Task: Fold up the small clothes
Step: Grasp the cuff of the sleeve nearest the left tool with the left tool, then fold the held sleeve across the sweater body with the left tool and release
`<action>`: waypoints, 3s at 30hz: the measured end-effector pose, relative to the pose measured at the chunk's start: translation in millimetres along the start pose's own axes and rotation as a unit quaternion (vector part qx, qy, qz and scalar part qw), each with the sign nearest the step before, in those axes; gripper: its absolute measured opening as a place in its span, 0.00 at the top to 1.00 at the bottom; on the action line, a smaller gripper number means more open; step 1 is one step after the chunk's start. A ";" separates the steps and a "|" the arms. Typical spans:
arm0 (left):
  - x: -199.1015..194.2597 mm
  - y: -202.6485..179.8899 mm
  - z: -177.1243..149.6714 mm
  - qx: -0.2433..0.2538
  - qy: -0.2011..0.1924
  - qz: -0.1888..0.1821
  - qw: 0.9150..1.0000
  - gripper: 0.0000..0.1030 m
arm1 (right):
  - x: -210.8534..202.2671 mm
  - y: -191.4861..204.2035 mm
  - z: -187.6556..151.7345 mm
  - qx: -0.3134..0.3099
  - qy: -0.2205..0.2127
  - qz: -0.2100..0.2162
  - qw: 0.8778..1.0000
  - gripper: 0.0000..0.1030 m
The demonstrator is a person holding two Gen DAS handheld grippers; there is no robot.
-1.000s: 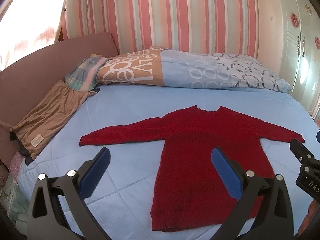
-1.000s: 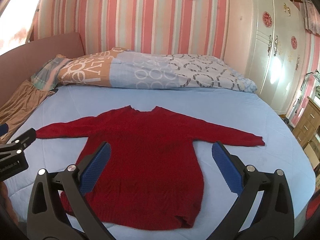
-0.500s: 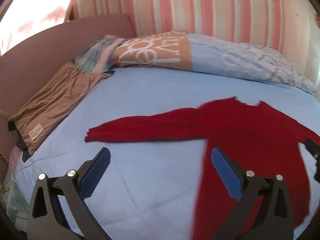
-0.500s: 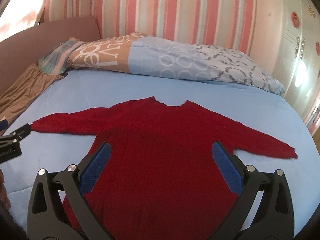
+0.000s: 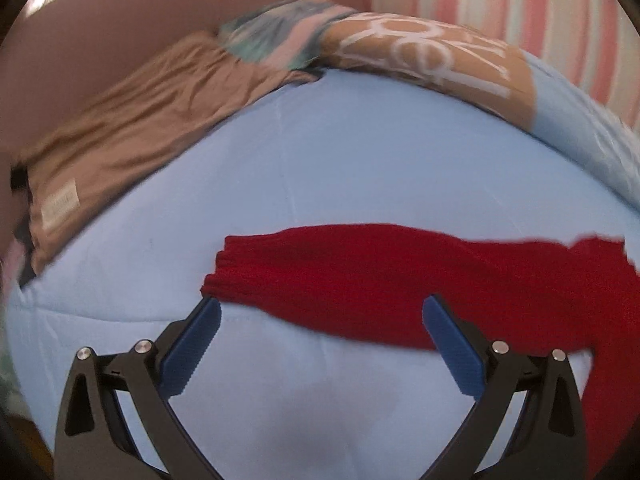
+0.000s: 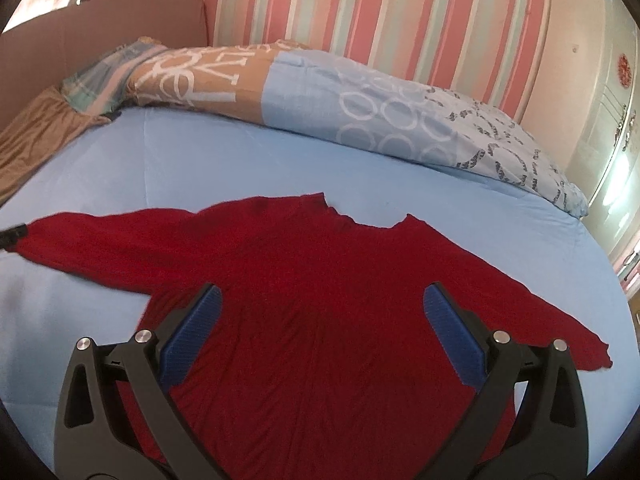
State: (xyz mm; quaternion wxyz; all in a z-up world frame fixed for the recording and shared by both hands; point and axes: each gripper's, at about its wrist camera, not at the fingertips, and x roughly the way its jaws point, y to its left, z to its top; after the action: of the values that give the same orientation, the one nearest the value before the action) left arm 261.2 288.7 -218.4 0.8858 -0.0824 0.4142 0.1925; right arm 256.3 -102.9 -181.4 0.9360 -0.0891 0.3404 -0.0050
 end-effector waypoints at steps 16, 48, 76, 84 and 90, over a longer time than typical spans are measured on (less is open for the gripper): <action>54.3 21.4 8.5 -0.056 0.024 -0.047 0.997 0.95 | 22.8 -8.0 -1.6 -0.014 0.006 -0.025 1.000 0.03; -51.1 -392.0 -49.4 0.204 0.055 -0.398 0.893 0.96 | 88.3 -176.5 -43.7 0.079 0.065 -0.062 0.993 0.03; -60.4 -329.8 -100.1 0.258 0.012 -0.288 0.922 0.02 | 86.3 -150.7 -50.4 0.028 0.069 0.031 0.997 0.04; -58.3 -313.4 -90.1 0.231 -0.012 -0.280 0.932 0.02 | 97.3 -148.8 -47.0 0.069 0.089 0.120 0.986 0.34; -72.6 -309.3 -101.8 0.247 -0.037 -0.267 0.931 0.02 | 114.9 -133.7 -42.0 0.072 0.112 0.154 0.979 0.52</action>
State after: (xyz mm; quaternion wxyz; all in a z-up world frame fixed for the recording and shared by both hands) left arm 274.0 -44.4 -232.5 0.9114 0.0388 0.3786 -0.1565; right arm 324.6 -249.4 -263.4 0.8854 0.0336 0.4517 0.1050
